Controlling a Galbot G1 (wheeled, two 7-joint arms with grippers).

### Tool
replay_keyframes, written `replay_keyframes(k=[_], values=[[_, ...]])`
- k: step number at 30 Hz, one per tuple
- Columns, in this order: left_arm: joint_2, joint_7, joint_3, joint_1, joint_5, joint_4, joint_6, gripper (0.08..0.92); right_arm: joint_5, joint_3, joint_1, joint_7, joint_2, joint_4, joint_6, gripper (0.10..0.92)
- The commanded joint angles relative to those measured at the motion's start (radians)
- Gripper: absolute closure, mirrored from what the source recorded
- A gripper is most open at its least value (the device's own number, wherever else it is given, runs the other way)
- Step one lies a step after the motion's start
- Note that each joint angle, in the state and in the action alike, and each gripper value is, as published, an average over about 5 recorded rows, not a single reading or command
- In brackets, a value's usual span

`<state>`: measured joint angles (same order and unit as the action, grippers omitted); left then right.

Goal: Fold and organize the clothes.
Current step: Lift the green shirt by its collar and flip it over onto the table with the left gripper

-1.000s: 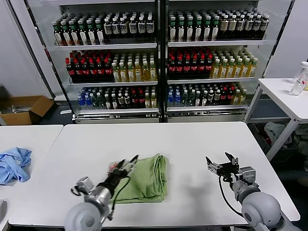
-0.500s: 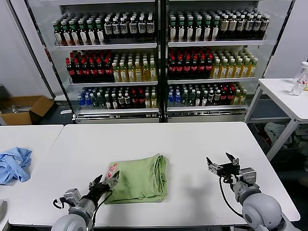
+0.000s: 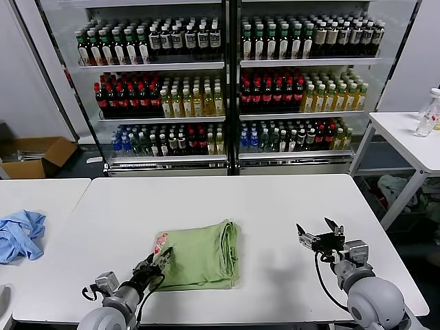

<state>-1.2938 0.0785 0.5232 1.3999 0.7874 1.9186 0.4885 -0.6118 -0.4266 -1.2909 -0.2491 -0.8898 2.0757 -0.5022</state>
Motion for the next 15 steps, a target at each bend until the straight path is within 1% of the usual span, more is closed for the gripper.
replay_keyframes(k=[1,5,9,12,15], values=[[-0.014,-0.027,0.056,-0.015,0.356,-0.026,0.006,0.517,0.000,-0.007,-0.003,-0.001,0.000,0.004,-0.001,0.203],[-0.025,-0.027,0.097,-0.020,0.463,-0.026,0.004,0.638,0.000,-0.011,-0.004,-0.003,0.001,0.006,-0.002,0.203],[-0.025,-0.030,0.170,-0.020,0.559,-0.019,0.015,0.751,-0.001,-0.015,-0.004,-0.004,0.000,0.009,-0.002,0.203],[-0.001,-0.033,0.249,-0.015,0.613,-0.017,0.028,0.837,-0.002,-0.020,-0.005,-0.004,0.001,0.010,-0.002,0.203],[0.055,-0.033,0.355,-0.006,0.673,-0.019,0.045,0.891,-0.004,-0.025,-0.005,-0.004,0.002,0.011,-0.002,0.203]])
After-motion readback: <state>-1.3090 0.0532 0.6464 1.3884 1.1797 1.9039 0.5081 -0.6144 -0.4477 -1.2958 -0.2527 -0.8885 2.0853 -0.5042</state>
